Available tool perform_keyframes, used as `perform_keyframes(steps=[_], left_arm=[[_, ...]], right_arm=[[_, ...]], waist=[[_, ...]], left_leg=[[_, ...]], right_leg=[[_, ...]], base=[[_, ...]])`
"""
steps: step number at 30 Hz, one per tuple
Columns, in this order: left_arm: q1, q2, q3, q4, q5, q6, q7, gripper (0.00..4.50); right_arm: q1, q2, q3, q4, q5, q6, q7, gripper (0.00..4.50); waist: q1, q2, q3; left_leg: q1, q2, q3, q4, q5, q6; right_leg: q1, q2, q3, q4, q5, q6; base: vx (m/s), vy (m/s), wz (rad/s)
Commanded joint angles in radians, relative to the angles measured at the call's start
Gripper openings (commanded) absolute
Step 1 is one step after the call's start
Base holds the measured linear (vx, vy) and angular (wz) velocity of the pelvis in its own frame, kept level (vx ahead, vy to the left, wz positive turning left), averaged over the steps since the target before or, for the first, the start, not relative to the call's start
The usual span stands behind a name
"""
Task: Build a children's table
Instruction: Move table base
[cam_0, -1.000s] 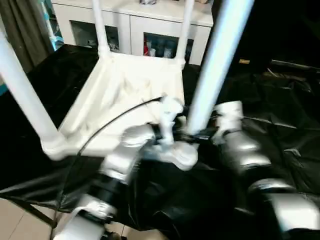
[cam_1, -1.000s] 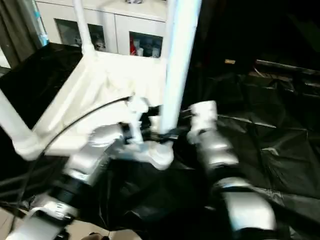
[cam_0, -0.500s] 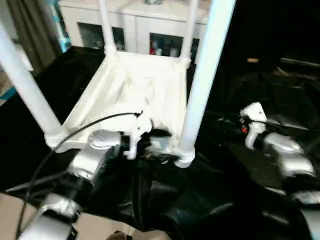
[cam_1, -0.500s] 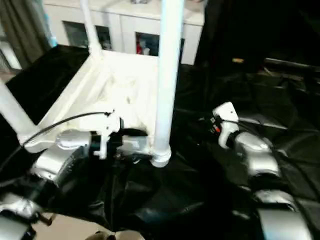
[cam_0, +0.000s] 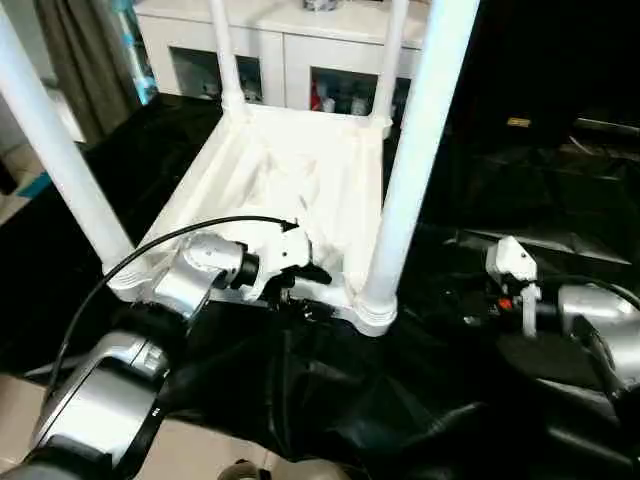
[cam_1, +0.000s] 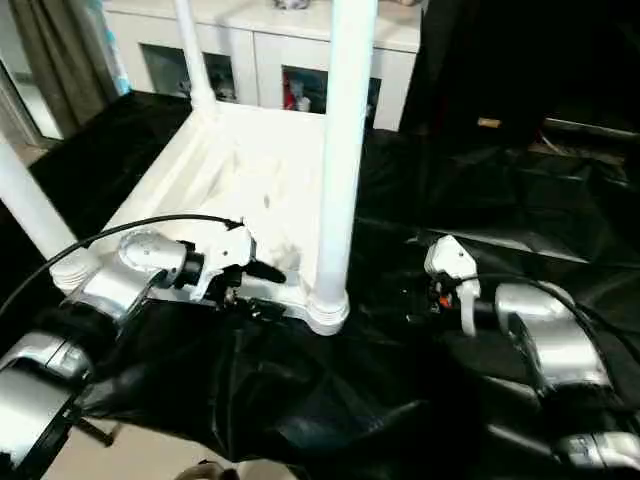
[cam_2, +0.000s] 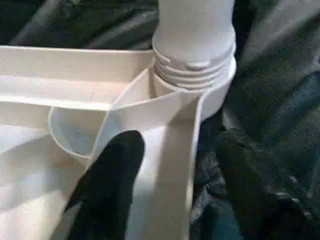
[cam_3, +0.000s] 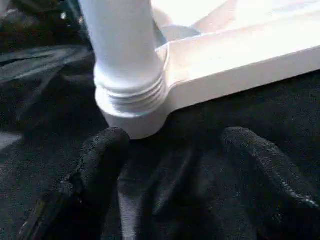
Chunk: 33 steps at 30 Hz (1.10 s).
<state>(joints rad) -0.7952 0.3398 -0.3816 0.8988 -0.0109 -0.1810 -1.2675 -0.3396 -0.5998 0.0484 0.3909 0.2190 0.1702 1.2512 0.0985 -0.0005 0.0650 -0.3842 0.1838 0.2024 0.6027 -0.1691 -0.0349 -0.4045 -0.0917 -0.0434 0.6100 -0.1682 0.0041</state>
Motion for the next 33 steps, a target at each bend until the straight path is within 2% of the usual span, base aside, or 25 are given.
perform_keyframes(steps=[1,2,6,10,18,20,23,25,28,33], left_arm=[[-0.031,-0.014,-0.011,0.046,0.027,-0.031,-0.010,2.40],[-0.037,-0.018,-0.012,0.061,0.033,-0.036,-0.009,2.30],[-0.059,-0.028,-0.014,0.118,0.049,-0.057,-0.009,2.02],[-0.071,-0.030,-0.011,0.154,0.062,-0.069,-0.009,1.81],[-0.092,-0.030,0.003,0.223,0.085,-0.105,-0.009,1.05],[-0.094,-0.029,0.005,0.230,0.090,-0.110,-0.008,1.01],[-0.098,-0.031,0.011,0.242,0.090,-0.114,-0.008,0.60],[-0.101,-0.032,0.014,0.251,0.093,-0.116,-0.012,0.60],[-0.099,-0.036,0.026,0.259,0.085,-0.107,-0.023,0.18],[-0.079,-0.077,0.091,0.235,0.012,-0.040,-0.025,0.09]], right_arm=[[0.014,-0.015,0.002,-0.053,0.005,0.032,0.001,3.48],[0.020,-0.018,0.004,-0.064,0.003,0.037,-0.002,3.48],[0.038,-0.028,0.007,-0.095,0.010,0.059,-0.004,3.48],[0.047,-0.033,0.007,-0.105,0.012,0.068,-0.008,3.48],[0.056,-0.039,0.014,-0.130,0.010,0.096,-0.009,3.48],[0.056,-0.039,0.016,-0.129,0.009,0.095,-0.009,3.48],[0.056,-0.039,0.018,-0.133,0.009,0.097,-0.009,3.48],[0.056,-0.037,0.020,-0.135,0.006,0.100,-0.008,3.48],[0.056,-0.035,0.022,-0.139,0.006,0.101,-0.009,3.48],[0.047,0.007,0.000,-0.140,0.029,0.100,-0.054,3.48]], waist=[[0.005,-0.002,-0.075],[0.007,0.002,-0.076],[0.008,0.005,-0.076],[0.008,0.003,-0.074],[0.011,0.002,-0.073],[0.011,0.000,-0.073],[0.012,0.001,-0.072],[0.013,0.000,-0.072],[0.011,0.001,-0.070],[0.007,0.002,-0.071]], left_leg=[[0.026,0.045,-0.022,-0.075,-0.313,0.024],[0.027,0.046,-0.024,-0.075,-0.310,0.025],[0.025,0.047,-0.025,-0.076,-0.310,0.023],[0.026,0.045,-0.024,-0.075,-0.324,0.023],[0.026,0.048,-0.026,-0.078,-0.326,0.021],[0.026,0.049,-0.026,-0.078,-0.325,0.021],[0.026,0.049,-0.025,-0.078,-0.326,0.021],[0.026,0.049,-0.025,-0.079,-0.327,0.021],[0.026,0.049,-0.026,-0.080,-0.341,0.017],[0.024,0.048,-0.026,-0.080,-0.331,0.019]], right_leg=[[0.044,-0.053,0.029,-0.082,-0.272,-0.249],[0.045,-0.055,0.029,-0.079,-0.267,-0.251],[0.044,-0.056,0.028,-0.080,-0.275,-0.253],[0.042,-0.057,0.028,-0.087,-0.311,-0.245],[0.041,-0.059,0.028,-0.086,-0.314,-0.242],[0.041,-0.061,0.029,-0.086,-0.320,-0.241],[0.040,-0.061,0.029,-0.087,-0.328,-0.240],[0.040,-0.061,0.029,-0.088,-0.335,-0.238],[0.039,-0.061,0.028,-0.090,-0.355,-0.233],[0.039,-0.063,0.028,-0.088,-0.341,-0.243]], base=[[0.000,0.000,0.00],[0.000,0.000,0.00],[0.000,0.000,0.00],[0.000,0.000,0.00],[0.000,0.000,0.00],[0.000,0.000,0.00],[0.000,0.000,0.00],[0.000,0.000,0.00],[0.000,0.000,0.00],[0.000,0.000,0.00]])
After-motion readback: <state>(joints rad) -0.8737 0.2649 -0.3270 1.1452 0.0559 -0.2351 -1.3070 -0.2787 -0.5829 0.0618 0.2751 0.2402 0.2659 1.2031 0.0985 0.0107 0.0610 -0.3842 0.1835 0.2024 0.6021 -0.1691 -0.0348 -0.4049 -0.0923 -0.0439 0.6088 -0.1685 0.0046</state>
